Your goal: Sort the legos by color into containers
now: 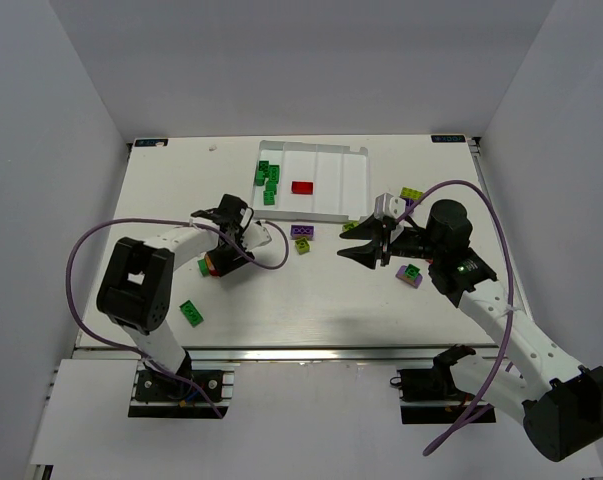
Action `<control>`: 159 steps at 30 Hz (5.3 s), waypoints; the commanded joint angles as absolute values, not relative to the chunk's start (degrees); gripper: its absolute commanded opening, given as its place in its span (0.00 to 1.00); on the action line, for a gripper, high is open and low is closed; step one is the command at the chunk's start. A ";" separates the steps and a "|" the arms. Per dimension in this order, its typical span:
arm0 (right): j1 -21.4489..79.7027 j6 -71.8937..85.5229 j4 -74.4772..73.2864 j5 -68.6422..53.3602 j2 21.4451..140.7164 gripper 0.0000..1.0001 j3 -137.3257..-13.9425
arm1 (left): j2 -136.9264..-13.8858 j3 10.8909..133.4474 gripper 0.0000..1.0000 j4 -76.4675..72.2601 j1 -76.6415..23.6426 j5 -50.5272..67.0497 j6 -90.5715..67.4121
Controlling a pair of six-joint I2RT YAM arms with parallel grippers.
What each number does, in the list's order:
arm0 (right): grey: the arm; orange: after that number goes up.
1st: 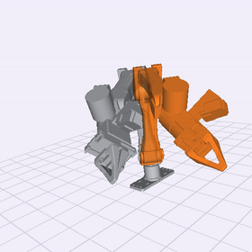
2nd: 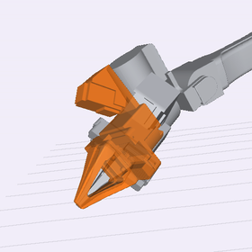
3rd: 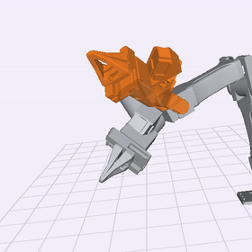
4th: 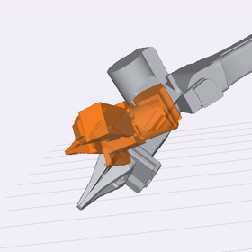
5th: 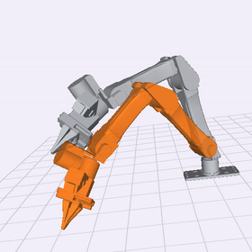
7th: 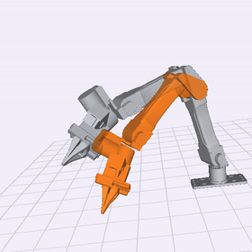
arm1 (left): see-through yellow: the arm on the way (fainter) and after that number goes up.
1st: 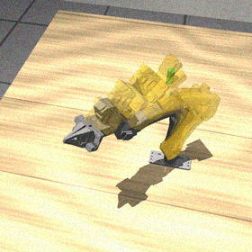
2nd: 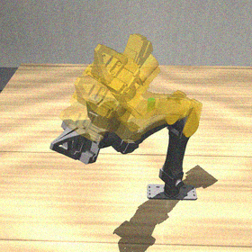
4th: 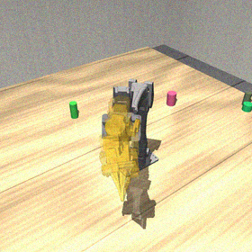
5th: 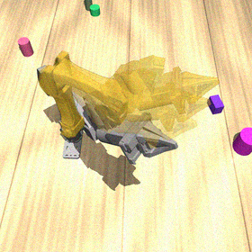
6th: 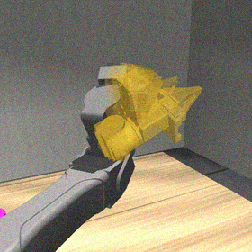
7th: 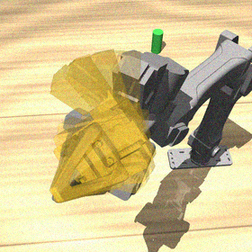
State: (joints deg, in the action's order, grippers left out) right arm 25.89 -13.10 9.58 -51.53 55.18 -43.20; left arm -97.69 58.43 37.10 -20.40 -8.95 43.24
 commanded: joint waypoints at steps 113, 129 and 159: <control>50.28 0.62 35.16 2.19 76.64 0.00 -41.22 | -64.60 35.33 0.00 -32.87 -18.99 16.79 -49.48; 37.62 4.13 31.64 3.96 56.79 0.00 -40.26 | -103.43 72.05 0.00 -12.14 -22.85 2.21 -35.51; 34.28 -3.24 29.46 -15.54 56.24 0.00 -39.02 | -107.45 97.48 0.78 8.70 -22.94 -2.38 -23.40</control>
State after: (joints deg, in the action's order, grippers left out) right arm 34.41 1.17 29.71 -7.68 54.61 -38.50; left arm -122.74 97.80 7.25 -22.74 -3.77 -28.29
